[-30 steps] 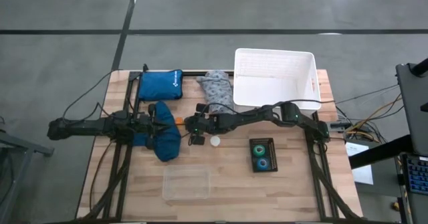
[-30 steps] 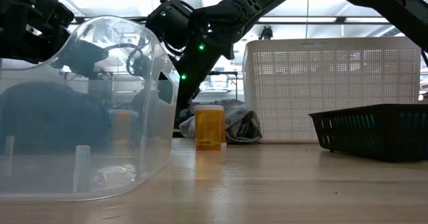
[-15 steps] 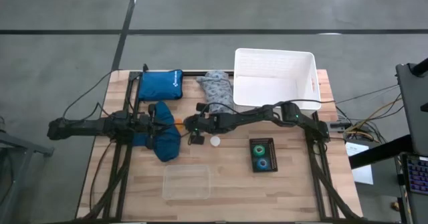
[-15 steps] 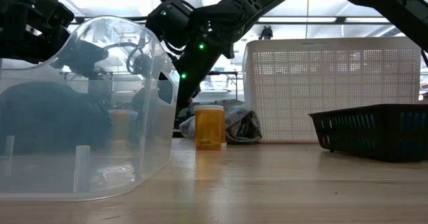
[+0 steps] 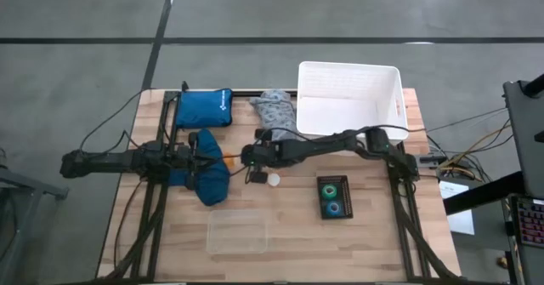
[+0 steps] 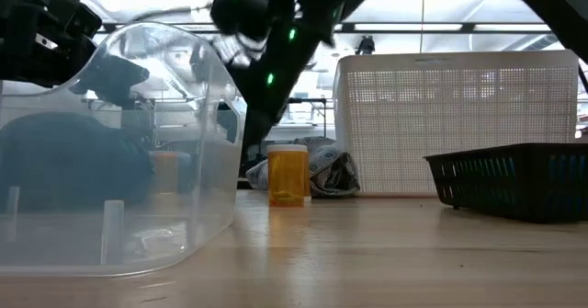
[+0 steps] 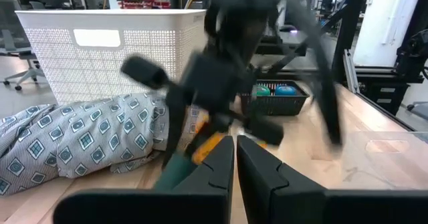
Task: Pick & place medical supplies in basket/bin
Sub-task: Put the green bandage into the black bin
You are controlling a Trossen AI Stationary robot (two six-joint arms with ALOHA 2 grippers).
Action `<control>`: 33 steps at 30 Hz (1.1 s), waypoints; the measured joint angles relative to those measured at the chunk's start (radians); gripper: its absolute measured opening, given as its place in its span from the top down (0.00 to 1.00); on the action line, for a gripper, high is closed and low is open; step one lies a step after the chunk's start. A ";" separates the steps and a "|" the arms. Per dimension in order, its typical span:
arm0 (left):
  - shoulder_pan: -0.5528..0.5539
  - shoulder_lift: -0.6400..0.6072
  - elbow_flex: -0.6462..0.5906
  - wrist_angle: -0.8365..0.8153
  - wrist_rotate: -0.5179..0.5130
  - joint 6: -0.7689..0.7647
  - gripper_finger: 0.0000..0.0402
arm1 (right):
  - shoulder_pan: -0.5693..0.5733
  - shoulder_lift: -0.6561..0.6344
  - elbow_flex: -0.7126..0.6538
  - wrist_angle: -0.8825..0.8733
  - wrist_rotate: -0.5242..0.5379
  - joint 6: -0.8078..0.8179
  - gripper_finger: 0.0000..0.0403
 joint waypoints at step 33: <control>0.000 0.007 0.000 0.000 0.000 -0.003 0.94 | 0.139 -0.568 -0.023 -1.004 -0.307 0.584 0.92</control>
